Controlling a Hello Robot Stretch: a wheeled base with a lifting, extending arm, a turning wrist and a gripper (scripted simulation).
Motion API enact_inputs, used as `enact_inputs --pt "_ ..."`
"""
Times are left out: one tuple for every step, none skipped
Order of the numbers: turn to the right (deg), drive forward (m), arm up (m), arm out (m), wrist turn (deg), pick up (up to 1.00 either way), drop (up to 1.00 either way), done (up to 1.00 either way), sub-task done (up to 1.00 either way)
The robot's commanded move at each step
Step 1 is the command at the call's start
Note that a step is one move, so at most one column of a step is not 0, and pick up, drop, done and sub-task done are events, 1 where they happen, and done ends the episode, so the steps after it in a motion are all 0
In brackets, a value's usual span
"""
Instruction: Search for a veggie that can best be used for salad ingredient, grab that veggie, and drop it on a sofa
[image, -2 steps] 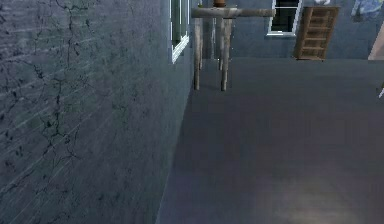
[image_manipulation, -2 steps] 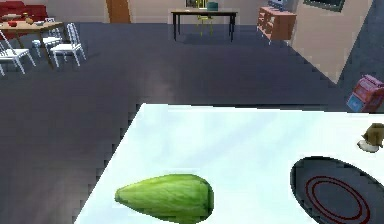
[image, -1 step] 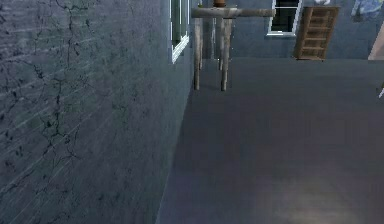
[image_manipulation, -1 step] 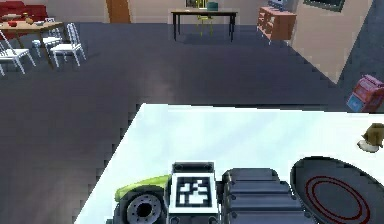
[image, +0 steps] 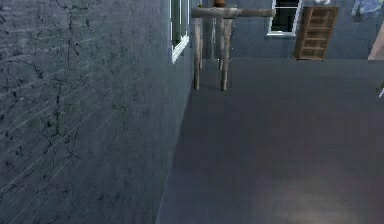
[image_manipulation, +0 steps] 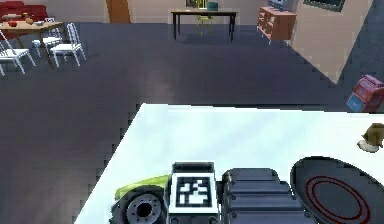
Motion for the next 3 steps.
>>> enact_inputs --pt "0.0 0.00 0.00 0.00 45.0 0.00 0.00 0.00 0.00" --pt "0.0 0.00 0.00 0.00 45.0 0.00 0.00 0.00 0.00" --pt "0.0 0.00 0.00 0.00 45.0 0.00 0.00 0.00 0.00"
